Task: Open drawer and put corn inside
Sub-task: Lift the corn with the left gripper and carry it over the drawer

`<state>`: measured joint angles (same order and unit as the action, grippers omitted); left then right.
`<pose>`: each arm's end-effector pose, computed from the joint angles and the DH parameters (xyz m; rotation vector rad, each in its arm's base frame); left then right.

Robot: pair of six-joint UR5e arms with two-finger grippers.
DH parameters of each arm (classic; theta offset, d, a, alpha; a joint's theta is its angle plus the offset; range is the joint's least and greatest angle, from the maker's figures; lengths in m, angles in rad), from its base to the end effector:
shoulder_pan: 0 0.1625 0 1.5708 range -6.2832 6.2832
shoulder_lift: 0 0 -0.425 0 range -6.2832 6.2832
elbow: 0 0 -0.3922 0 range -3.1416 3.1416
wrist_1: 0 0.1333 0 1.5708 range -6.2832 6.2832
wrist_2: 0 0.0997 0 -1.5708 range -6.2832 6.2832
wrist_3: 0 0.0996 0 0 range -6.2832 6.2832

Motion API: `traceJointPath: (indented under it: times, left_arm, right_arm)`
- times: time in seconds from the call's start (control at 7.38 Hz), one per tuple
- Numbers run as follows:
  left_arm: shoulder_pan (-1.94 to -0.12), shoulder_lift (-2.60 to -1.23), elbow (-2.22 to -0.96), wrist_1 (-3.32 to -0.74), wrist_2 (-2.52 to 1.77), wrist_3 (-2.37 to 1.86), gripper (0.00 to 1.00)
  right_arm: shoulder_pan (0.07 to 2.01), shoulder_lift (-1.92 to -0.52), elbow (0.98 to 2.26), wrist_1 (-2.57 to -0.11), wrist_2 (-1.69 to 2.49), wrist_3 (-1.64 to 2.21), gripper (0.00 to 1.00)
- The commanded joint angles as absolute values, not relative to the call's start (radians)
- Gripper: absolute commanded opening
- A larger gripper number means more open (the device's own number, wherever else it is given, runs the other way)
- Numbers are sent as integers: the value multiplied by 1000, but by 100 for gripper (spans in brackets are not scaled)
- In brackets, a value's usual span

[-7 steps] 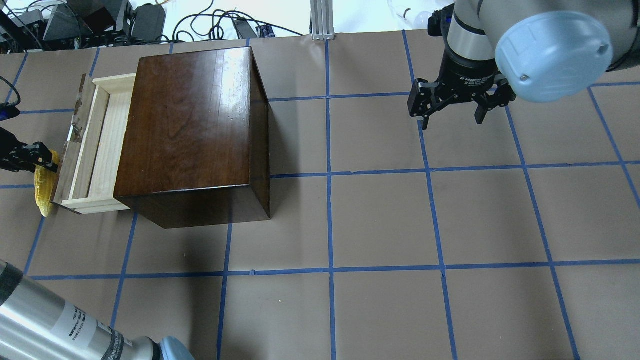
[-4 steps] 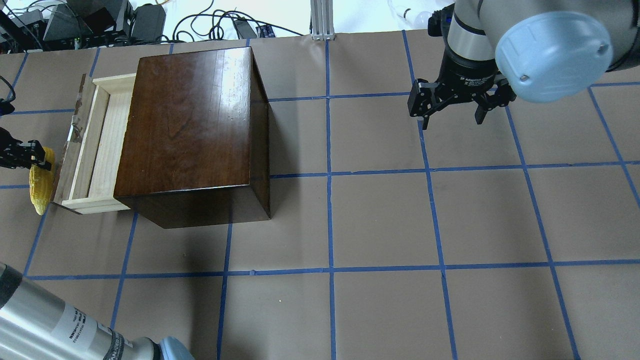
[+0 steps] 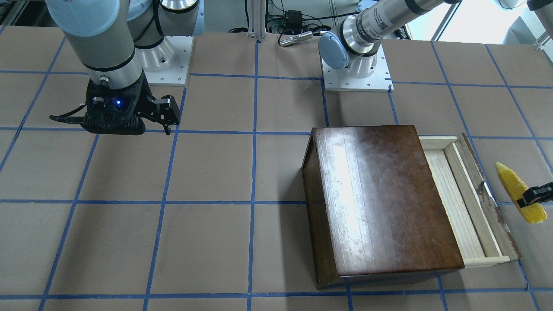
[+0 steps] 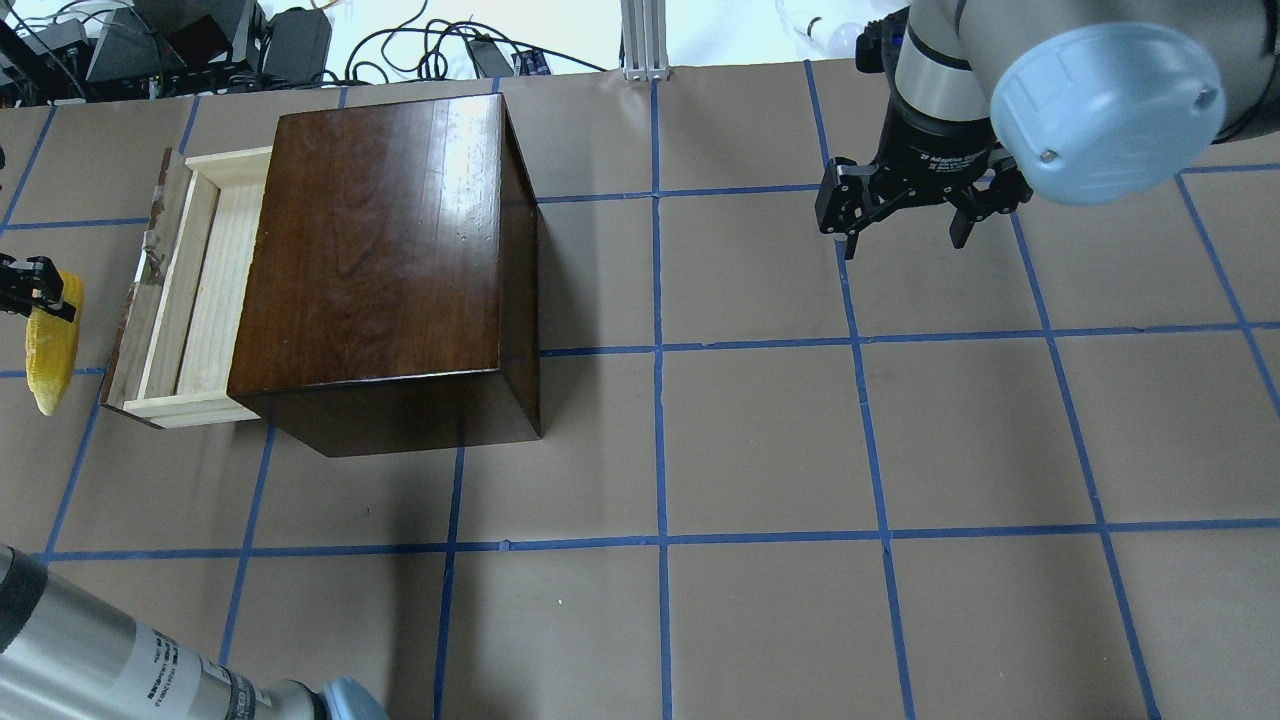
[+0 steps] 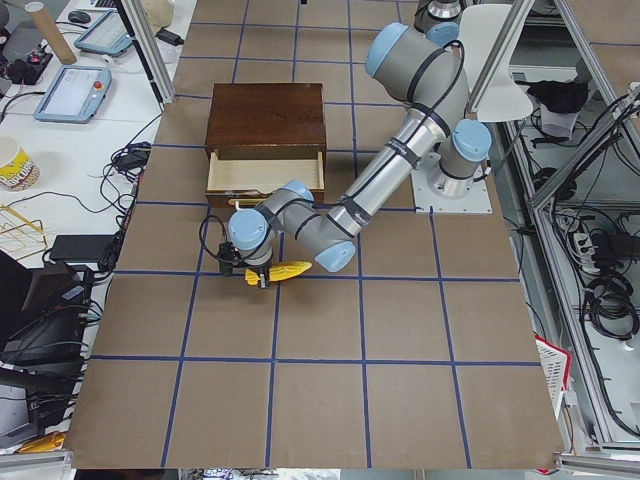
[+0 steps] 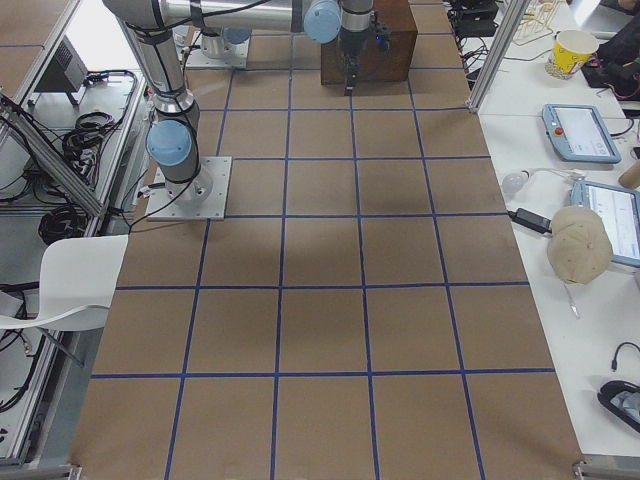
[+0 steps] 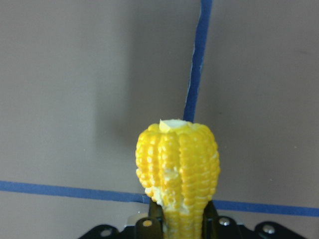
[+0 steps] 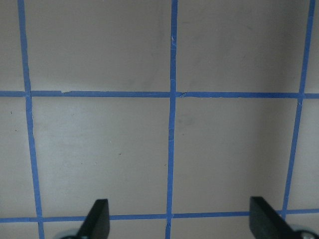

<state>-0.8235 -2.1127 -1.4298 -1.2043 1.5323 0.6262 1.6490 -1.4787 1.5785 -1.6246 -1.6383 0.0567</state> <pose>0.3592 -0.5895 0.2707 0.1880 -3.0843 -0.0034 0.1672 -0.5129 0.4428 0.0354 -3.0703 -0.0635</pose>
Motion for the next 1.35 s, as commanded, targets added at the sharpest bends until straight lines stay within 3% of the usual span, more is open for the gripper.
traceJointPath:
  times: [0.0, 0.41, 1.22]
  left_arm:
    - [-836, -2059, -1375, -1314, 1536, 626, 0]
    - [-941, -1997, -1295, -1460, 1574, 614, 0]
    - [-1098, -1931, -1305, -1519, 1572, 611, 0]
  right_arm:
    - [1649, -1479, 1578, -1624, -1638, 57, 100]
    - [1649, -1479, 1578, -1624, -1638, 57, 100]
    - [1649, -1479, 1578, -1624, -1638, 57, 100]
